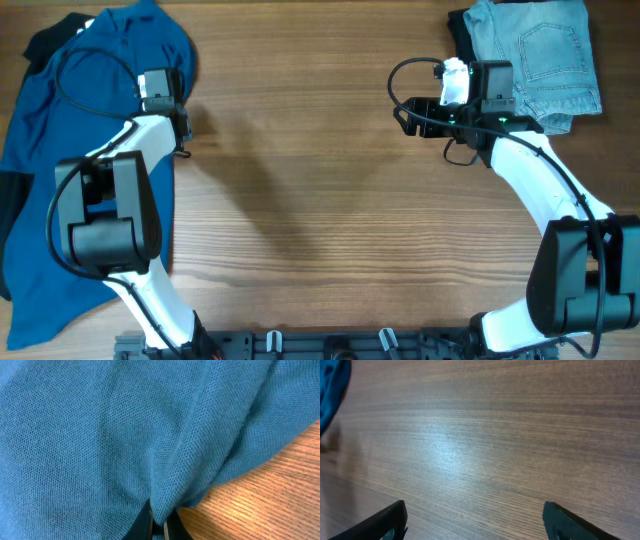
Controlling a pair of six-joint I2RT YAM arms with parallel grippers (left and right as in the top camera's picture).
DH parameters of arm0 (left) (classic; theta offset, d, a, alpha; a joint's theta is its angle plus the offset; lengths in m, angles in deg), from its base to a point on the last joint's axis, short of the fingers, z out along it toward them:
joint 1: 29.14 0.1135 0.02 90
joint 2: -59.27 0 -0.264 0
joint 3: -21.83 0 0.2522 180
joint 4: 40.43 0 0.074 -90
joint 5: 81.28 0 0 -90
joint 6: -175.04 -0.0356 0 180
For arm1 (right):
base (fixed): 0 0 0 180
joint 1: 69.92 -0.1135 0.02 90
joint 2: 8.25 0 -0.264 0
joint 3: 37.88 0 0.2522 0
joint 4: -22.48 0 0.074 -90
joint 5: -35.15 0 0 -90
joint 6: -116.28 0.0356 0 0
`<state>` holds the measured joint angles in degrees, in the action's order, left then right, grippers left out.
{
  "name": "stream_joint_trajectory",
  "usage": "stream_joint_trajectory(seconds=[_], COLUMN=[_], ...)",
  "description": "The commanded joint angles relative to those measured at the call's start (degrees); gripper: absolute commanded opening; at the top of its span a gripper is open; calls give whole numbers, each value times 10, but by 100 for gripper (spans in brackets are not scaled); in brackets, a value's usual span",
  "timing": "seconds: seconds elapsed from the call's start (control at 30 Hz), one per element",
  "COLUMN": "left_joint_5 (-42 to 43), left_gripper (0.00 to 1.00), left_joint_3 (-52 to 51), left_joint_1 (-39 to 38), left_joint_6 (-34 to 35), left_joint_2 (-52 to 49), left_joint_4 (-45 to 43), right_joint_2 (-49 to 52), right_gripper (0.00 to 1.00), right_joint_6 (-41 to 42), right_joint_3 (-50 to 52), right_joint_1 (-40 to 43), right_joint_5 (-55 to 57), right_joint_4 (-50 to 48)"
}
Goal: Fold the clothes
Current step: 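Reach the left gripper to the teal polo shirt and grasp it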
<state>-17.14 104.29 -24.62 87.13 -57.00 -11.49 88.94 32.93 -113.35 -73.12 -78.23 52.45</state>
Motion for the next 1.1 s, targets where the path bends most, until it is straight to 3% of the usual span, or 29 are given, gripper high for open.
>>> stream_joint_trajectory(seconds=[0.0,0.2,0.47,0.57,0.8,1.07], left_joint_5=[-17,57,267,278,279,273], left_gripper=[4,4,4,4,4,6], left_joint_3=[40,115,115,115,115,116], left_joint_1=[-25,-125,-269,-303,-379,-368], left_joint_6=[56,121,184,202,228,261], left_joint_2=[37,146,167,153,144,65], left_joint_4=[63,216,203,182,22,-219], right_joint_2=[9,-9,-40,-56,-88,-89], right_gripper=[74,65,65,65,65,64], right_joint_6=[32,103,116,116,120,128], right_joint_3=[-12,-12,-12,-12,-12,-12], right_joint_1=[-2,-1,6,30,129,167], right_joint_5=[-11,-26,-40,-40,-98,-134], right_joint_4=[-32,-68,-58,-40,-3,15])
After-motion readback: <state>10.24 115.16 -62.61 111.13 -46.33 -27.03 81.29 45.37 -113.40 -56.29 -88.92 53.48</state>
